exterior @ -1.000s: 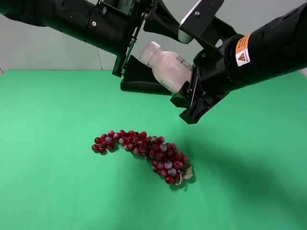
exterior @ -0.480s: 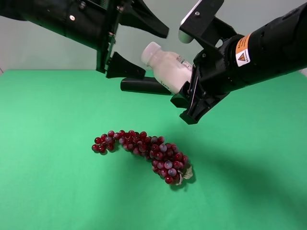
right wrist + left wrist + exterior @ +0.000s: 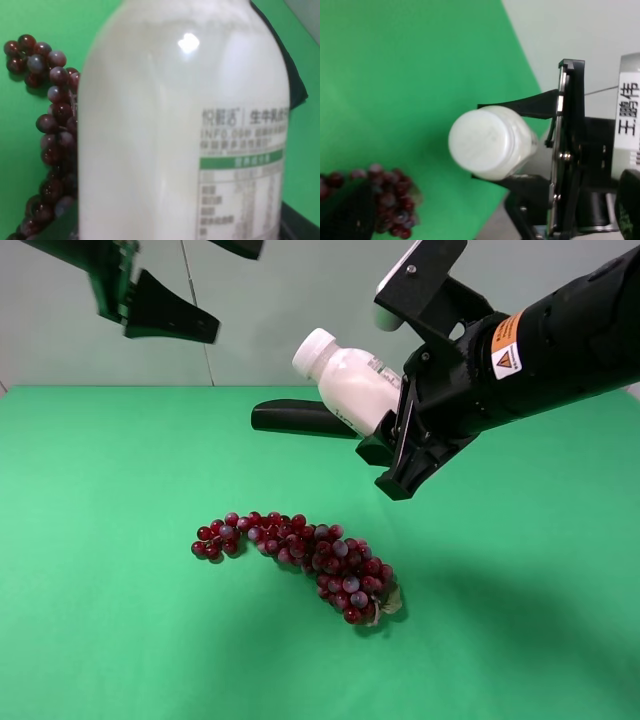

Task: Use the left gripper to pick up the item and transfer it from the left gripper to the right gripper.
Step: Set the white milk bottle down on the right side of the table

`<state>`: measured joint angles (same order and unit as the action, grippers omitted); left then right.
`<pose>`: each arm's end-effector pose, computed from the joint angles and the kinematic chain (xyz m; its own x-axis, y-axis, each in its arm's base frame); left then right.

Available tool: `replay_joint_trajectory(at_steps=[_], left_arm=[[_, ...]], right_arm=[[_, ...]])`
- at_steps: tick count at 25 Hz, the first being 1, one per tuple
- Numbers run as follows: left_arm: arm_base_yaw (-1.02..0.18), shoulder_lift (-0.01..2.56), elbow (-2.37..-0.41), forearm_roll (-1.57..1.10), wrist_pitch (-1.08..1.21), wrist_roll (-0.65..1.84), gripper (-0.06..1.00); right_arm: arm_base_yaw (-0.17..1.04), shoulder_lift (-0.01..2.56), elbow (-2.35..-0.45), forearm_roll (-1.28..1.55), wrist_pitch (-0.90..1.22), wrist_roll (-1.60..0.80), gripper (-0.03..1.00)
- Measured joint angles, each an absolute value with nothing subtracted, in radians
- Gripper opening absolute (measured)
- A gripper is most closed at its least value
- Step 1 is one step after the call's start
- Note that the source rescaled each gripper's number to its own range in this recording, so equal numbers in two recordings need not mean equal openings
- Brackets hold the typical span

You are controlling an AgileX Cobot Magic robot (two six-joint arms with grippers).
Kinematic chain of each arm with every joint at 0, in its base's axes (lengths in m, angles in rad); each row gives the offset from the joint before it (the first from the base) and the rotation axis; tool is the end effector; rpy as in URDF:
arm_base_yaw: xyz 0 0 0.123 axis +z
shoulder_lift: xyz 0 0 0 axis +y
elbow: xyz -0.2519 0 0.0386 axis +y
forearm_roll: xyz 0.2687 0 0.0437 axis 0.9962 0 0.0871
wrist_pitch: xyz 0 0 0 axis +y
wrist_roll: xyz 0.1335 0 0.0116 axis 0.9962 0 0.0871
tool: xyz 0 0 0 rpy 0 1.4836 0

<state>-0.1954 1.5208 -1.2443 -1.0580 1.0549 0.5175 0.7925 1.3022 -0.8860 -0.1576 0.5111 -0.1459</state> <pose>0.3241 -0.1677 0.2766 -0.8721 0.0392 -0.4877 0.4210 0.5681 -0.7071 0.2344 0.2231 0.2084 -0.3110 -0.7129 -0.6286 -0.7925 0.5596 -0.2425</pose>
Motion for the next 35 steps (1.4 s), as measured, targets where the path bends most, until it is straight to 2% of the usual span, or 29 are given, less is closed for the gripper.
replay_joint_trajectory(at_steps=[6, 15, 26, 29, 35], left_arm=[[-0.143, 1.361, -1.244, -0.839, 1.044, 0.411, 0.89], [-0.139, 1.098, -1.244, -0.332, 1.022, 0.166, 0.89], [-0.139, 0.811, -1.24, -0.013, 1.109, 0.068, 0.89], [-0.139, 0.718, -1.185, 0.007, 1.109, 0.067, 0.89], [-0.139, 0.497, -0.941, 0.006, 1.11, 0.084, 0.89]], right_arm=[[0.792, 1.302, -0.886, -0.157, 0.511, -0.146, 0.03], [0.792, 1.302, -0.886, -0.157, 0.511, -0.134, 0.03], [0.792, 1.302, -0.886, -0.155, 0.511, -0.107, 0.03], [0.792, 1.302, -0.886, -0.153, 0.511, -0.101, 0.03], [0.792, 1.302, -0.886, -0.15, 0.511, -0.101, 0.03]])
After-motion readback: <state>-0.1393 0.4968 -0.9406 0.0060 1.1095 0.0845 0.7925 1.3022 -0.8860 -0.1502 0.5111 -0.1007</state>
